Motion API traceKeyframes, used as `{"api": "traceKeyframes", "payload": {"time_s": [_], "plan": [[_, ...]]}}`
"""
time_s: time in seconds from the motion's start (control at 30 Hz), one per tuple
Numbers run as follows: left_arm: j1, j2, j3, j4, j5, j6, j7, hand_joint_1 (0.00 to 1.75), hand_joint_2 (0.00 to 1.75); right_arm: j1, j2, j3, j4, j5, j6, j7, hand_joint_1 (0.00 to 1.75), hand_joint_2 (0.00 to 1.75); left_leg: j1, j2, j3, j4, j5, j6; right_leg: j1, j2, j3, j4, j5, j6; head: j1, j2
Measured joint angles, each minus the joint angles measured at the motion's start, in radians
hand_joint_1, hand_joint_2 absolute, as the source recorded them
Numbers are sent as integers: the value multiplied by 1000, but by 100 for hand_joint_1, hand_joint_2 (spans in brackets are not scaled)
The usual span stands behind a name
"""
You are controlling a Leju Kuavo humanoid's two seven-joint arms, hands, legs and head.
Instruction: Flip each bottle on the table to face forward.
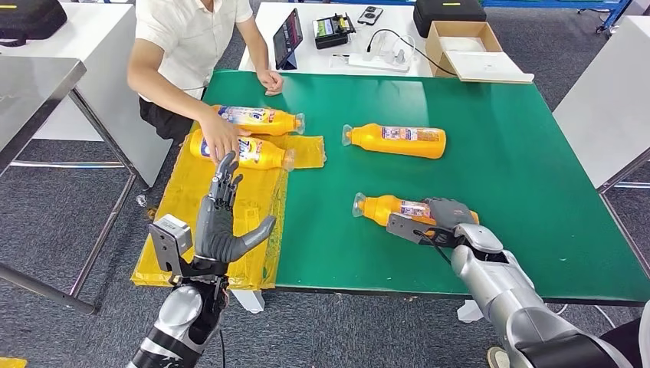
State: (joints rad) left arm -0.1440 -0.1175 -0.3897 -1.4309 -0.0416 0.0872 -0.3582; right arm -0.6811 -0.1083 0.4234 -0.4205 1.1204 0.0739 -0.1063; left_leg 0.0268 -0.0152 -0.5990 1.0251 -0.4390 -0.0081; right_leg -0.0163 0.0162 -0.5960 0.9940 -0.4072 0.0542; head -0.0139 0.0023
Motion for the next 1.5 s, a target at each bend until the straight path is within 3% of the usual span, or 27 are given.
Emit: {"api": "traceKeyframes", "payload": {"time_s": [0.2, 0.33, 0.4, 0.5, 0.7, 0.83, 1.0, 1.13, 1.33, 1.5], "plan": [[1, 0, 0, 0, 44, -36, 19, 0, 175, 0, -1, -14, -3, -60, 13, -56, 175, 175, 1, 1, 1, 0, -1, -1, 1, 0, 0, 0, 0, 0, 0, 0], [3, -3, 0, 4, 96, -34, 37, 0, 175, 14, 3, -57, -30, -236, 62, -206, 175, 175, 1, 3, 2, 0, -2, -2, 2, 1, 1, 0, 1, -2, 0, 0], [14, -12, 0, 8, 134, 0, 53, 0, 175, 55, 19, -83, -88, -362, 50, -263, 175, 175, 2, 5, 2, 0, -3, -2, 2, 3, 1, 0, 1, -2, 0, 0], [49, -35, 0, 13, 185, 53, 66, 0, 175, 140, 50, -102, -221, -503, 15, -260, 175, 175, 2, 5, 1, 0, -3, -2, 2, 3, -1, 0, 1, -2, 0, 0], [137, -62, -38, 15, 248, 110, 49, 0, 175, 334, 89, -99, -495, -609, -145, -276, 175, 175, 2, 0, -7, 0, -2, -2, 2, 0, -6, 0, 0, -3, 0, 0], [175, -52, -101, 16, 174, 178, -26, 0, 175, 467, 114, -68, -706, -653, -241, -286, 175, 175, 2, -1, -16, 0, -2, -2, 2, 0, -15, 0, 0, -3, 0, 0], [185, -36, -155, 16, 186, 153, -13, 0, 175, 526, 137, -14, -844, -659, -282, -287, 175, 175, 2, 0, -18, 0, -2, -2, 2, 0, -18, 0, 0, -3, 0, 0], [187, -28, -180, 16, 177, 141, -13, 0, 175, 535, 142, 11, -871, -663, -281, -283, 175, 175, 2, 0, -19, 0, -2, -2, 2, 0, -18, 0, 0, -3, 0, 0], [184, -17, -216, 11, 59, 145, -49, 0, 175, 530, 132, 59, -860, -654, -187, -276, 175, 175, 2, -1, -19, 0, -2, -2, 2, 0, -17, 0, 0, -3, 0, 0], [161, -27, -216, 37, 94, 139, -28, 0, 175, 524, 133, 113, -834, -622, -179, -295, 175, 175, 2, -1, -19, 0, -2, -2, 2, 0, -18, 0, 0, -3, 0, 0]]}}
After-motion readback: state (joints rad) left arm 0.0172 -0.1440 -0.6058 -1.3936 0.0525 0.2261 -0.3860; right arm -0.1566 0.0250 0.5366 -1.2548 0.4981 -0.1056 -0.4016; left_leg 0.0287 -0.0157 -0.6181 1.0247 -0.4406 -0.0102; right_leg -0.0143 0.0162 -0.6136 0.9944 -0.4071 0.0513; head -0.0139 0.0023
